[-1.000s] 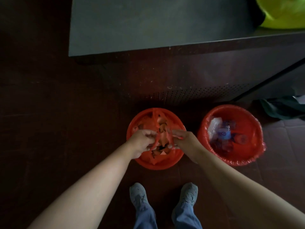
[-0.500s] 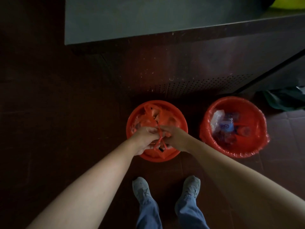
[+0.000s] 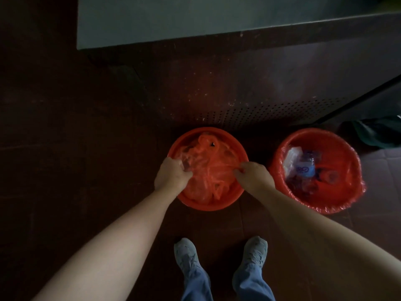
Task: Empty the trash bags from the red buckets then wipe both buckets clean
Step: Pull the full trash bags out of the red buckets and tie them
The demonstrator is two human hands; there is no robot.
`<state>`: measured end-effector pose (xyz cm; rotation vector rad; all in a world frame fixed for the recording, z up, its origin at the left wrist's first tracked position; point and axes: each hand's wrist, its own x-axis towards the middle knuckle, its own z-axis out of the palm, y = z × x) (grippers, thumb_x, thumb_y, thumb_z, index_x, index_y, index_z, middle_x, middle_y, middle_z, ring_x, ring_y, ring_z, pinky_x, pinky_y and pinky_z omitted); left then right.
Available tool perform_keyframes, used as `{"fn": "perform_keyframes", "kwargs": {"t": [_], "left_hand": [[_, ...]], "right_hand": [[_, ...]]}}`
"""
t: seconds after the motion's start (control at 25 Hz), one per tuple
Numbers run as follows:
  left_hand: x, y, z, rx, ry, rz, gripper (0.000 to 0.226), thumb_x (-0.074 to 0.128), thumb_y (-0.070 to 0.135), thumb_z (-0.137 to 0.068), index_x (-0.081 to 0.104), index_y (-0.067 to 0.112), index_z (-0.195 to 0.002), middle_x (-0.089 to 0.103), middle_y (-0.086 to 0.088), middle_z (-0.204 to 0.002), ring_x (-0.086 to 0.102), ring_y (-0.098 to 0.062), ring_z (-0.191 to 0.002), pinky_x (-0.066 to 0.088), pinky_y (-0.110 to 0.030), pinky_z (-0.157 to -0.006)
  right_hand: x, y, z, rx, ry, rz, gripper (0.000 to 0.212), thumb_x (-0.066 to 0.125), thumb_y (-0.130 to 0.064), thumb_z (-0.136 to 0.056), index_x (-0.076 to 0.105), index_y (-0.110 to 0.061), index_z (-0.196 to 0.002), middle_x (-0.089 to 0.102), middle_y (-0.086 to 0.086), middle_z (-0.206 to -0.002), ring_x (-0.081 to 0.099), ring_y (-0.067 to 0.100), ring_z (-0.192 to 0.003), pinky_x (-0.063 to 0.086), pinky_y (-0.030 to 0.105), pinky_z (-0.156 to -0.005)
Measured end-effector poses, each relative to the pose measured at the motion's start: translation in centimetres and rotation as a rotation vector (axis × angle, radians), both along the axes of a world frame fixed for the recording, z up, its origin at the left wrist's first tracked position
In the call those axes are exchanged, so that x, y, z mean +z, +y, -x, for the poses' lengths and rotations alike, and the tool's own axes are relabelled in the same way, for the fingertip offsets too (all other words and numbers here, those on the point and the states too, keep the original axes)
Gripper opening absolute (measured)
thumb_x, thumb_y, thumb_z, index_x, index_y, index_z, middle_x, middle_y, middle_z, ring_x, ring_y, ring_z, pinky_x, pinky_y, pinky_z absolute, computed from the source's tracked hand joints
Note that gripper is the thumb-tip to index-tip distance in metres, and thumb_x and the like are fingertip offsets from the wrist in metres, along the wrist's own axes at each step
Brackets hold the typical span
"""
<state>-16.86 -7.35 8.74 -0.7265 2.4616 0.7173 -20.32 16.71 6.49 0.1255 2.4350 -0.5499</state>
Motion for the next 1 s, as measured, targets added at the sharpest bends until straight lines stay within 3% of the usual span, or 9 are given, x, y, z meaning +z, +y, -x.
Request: {"fn": "perform_keyframes", "kwargs": {"t": [0.12, 0.24, 0.36, 0.48, 0.64, 0.72, 0.84, 0.92, 1.0], "left_hand": [[-3.5, -1.2, 0.9, 0.017, -0.012, 0.136, 0.025, 0.068, 0.043, -0.085, 0.064, 0.02, -0.095, 0.051, -0.002, -0.103, 0.061, -0.025, -0.088, 0.056, -0.04, -0.071], [-7.5, -1.6, 1.2, 0.062, 0.026, 0.115, 0.019, 0.069, 0.042, -0.082, 0.057, 0.03, -0.09, 0.05, 0.004, -0.101, 0.059, -0.021, -0.087, 0.055, -0.04, -0.072], [-10.8, -2.3, 0.9, 0.084, 0.048, 0.088, 0.016, 0.068, 0.042, -0.082, 0.054, 0.036, -0.086, 0.053, 0.008, -0.098, 0.056, -0.016, -0.085, 0.046, -0.033, -0.063], [-13.7, -3.1, 0.4, 0.174, 0.033, 0.029, 0.01, 0.066, 0.04, -0.085, 0.058, 0.036, -0.079, 0.062, 0.007, -0.1, 0.062, -0.019, -0.091, 0.044, -0.03, -0.066], [-13.8, -3.1, 0.1, 0.205, 0.063, -0.015, 0.014, 0.059, 0.033, -0.092, 0.06, 0.036, -0.078, 0.063, 0.011, -0.089, 0.057, -0.012, -0.078, 0.036, -0.021, -0.055], [-12.3, -3.2, -0.1, 0.231, 0.081, -0.122, 0.019, 0.06, 0.029, -0.091, 0.063, 0.032, -0.072, 0.064, 0.014, -0.077, 0.059, -0.01, -0.072, 0.037, -0.018, -0.055], [-9.4, -2.5, -0.8, 0.383, 0.074, -0.514, 0.019, 0.063, 0.018, -0.086, 0.074, 0.024, -0.072, 0.071, 0.006, -0.073, 0.067, -0.013, -0.074, 0.052, -0.029, -0.072], [-6.7, -1.3, -1.1, 0.535, 0.058, -0.829, 0.022, 0.062, 0.007, -0.087, 0.076, 0.018, -0.074, 0.074, 0.0, -0.082, 0.07, -0.015, -0.085, 0.053, -0.036, -0.092], [-4.8, -0.1, -1.1, 0.555, 0.01, -0.994, 0.028, 0.058, 0.001, -0.087, 0.078, 0.016, -0.073, 0.075, -0.005, -0.094, 0.071, -0.014, -0.095, 0.05, -0.035, -0.101]], "right_hand": [[-3.9, 0.5, 0.2, -0.348, -0.019, 0.124, 0.029, 0.058, -0.038, -0.088, 0.065, -0.018, -0.069, 0.064, -0.006, -0.06, 0.063, 0.014, -0.055, 0.043, 0.022, -0.048], [-8.0, 1.3, 0.8, -0.762, -0.037, 0.232, 0.032, 0.059, -0.028, -0.086, 0.059, -0.014, -0.057, 0.053, -0.008, -0.045, 0.051, 0.015, -0.045, 0.037, 0.023, -0.044], [-11.4, 2.7, 0.6, -1.202, -0.046, 0.278, 0.019, 0.059, -0.023, -0.082, 0.064, -0.01, -0.07, 0.058, 0.002, -0.06, 0.053, 0.019, -0.05, 0.038, 0.027, -0.046], [-13.9, 3.3, -0.3, -1.374, -0.059, 0.319, 0.014, 0.056, -0.018, -0.084, 0.066, -0.008, -0.081, 0.058, 0.005, -0.067, 0.053, 0.019, -0.054, 0.04, 0.029, -0.046], [-12.6, 3.3, -0.8, -1.266, -0.161, 0.461, 0.018, 0.06, -0.02, -0.089, 0.067, -0.019, -0.073, 0.061, -0.005, -0.054, 0.056, 0.009, -0.048, 0.042, 0.027, -0.052], [-10.7, 3.6, -0.8, -1.166, -0.211, 0.61, 0.013, 0.062, -0.019, -0.088, 0.073, -0.019, -0.081, 0.071, -0.005, -0.065, 0.068, 0.011, -0.06, 0.049, 0.032, -0.064], [-7.8, 3.4, -0.5, -1.034, -0.266, 0.828, 0.014, 0.066, -0.017, -0.081, 0.08, -0.012, -0.083, 0.077, 0.007, -0.094, 0.074, 0.018, -0.091, 0.052, 0.038, -0.089], [-5.5, 2.0, -0.3, -0.895, -0.26, 0.902, 0.017, 0.064, -0.015, -0.078, 0.079, -0.009, -0.076, 0.077, 0.011, -0.098, 0.073, 0.019, -0.097, 0.048, 0.038, -0.101], [-3.4, 0.0, -0.1, -0.799, -0.265, 0.973, 0.022, 0.058, -0.014, -0.078, 0.079, -0.01, -0.074, 0.076, 0.014, -0.096, 0.073, 0.022, -0.095, 0.049, 0.038, -0.101]]}}
